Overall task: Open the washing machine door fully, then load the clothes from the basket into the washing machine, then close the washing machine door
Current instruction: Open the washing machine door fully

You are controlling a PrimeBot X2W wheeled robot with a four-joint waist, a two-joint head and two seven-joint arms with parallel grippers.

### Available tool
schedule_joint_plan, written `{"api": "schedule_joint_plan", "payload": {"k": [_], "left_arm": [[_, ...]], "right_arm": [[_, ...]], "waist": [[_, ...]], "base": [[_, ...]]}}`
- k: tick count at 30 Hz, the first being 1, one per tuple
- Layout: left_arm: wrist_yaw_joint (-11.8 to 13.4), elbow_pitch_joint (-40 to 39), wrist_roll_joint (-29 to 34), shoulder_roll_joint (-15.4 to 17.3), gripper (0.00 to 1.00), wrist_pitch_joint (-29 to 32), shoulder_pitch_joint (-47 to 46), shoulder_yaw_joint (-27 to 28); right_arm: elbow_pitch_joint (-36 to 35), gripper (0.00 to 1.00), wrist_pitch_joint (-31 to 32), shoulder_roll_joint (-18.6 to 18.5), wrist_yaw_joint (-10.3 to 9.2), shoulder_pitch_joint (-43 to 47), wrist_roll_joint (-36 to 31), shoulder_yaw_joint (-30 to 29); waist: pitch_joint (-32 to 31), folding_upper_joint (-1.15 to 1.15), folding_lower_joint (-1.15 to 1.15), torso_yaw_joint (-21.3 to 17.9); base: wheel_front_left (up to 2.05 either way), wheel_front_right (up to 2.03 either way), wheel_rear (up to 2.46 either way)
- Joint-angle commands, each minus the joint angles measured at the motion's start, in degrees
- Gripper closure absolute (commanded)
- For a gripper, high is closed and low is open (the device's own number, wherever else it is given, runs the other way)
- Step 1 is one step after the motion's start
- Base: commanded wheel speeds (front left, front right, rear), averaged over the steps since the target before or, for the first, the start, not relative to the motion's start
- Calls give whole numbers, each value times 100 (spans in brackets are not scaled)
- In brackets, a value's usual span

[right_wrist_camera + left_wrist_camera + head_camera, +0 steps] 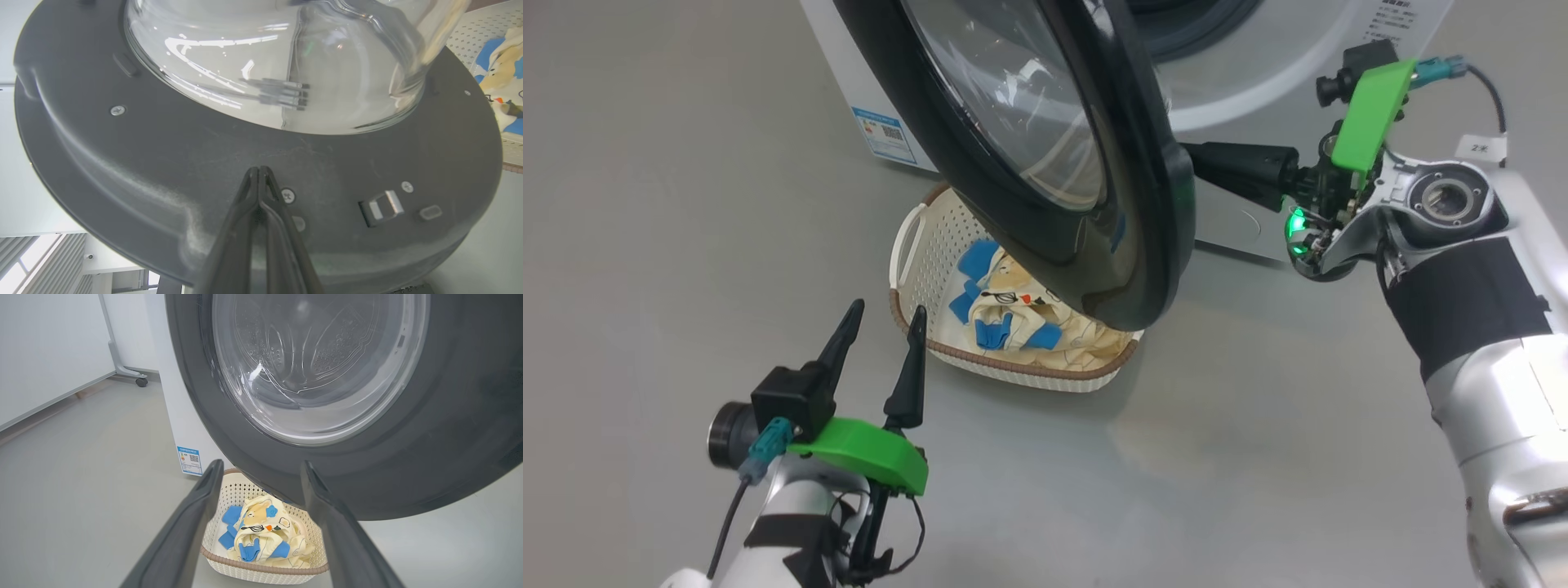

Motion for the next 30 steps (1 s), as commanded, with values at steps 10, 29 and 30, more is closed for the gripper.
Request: {"api": "schedule_joint_plan", "payload": {"k": [10, 29, 30], "left_arm": [[40, -49, 104, 96, 0, -80, 27, 187], [29, 99, 184, 106, 0, -80, 49, 302], [33, 101, 184, 107, 0, -80, 44, 313]], "right_arm": [[-371, 100, -507, 164, -1, 485, 949, 749], [-427, 100, -2655, 34, -1, 641, 492, 496], [-481, 100, -2914, -13, -1, 659, 350, 467]], "waist": [[-229, 0, 0, -55], [-427, 0, 0, -255], [-439, 0, 0, -273]], "base": [[0, 0, 0], [0, 0, 0], [0, 0, 0]]}}
